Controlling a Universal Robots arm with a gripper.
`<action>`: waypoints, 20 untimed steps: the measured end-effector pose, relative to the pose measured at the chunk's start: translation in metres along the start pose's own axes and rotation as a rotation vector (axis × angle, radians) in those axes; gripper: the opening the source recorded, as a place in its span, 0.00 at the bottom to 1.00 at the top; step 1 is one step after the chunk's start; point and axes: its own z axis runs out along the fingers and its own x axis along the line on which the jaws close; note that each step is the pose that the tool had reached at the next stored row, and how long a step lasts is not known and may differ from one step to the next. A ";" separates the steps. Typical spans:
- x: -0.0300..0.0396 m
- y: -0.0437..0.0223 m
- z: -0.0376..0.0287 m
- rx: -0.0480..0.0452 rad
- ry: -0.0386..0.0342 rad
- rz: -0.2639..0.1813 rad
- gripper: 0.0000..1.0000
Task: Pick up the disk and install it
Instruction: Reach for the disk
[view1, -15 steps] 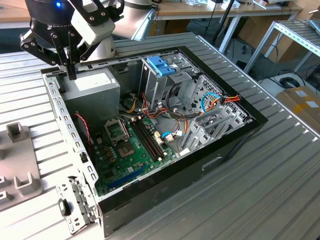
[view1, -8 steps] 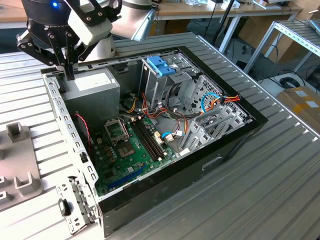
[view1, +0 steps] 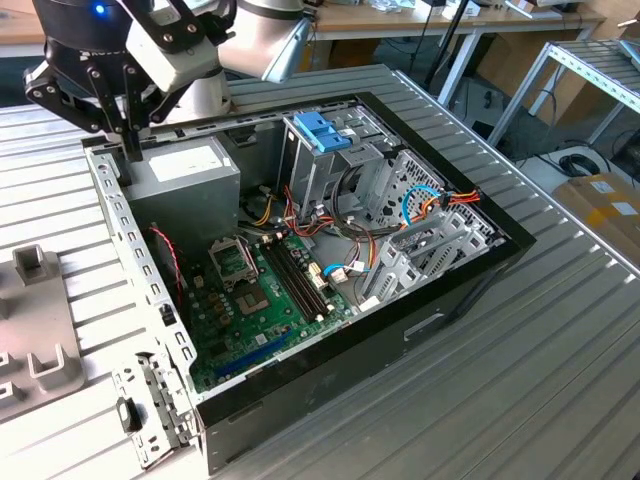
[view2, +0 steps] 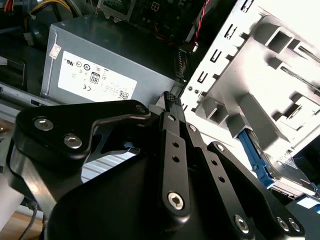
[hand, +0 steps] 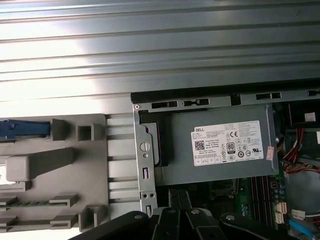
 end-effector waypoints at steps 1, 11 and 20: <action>0.0007 0.0000 0.0000 0.0000 -0.0001 0.000 0.10; 0.0078 -0.0006 -0.0002 0.0001 0.0000 0.000 0.10; 0.0134 -0.0010 -0.0004 0.0000 0.0000 0.000 0.10</action>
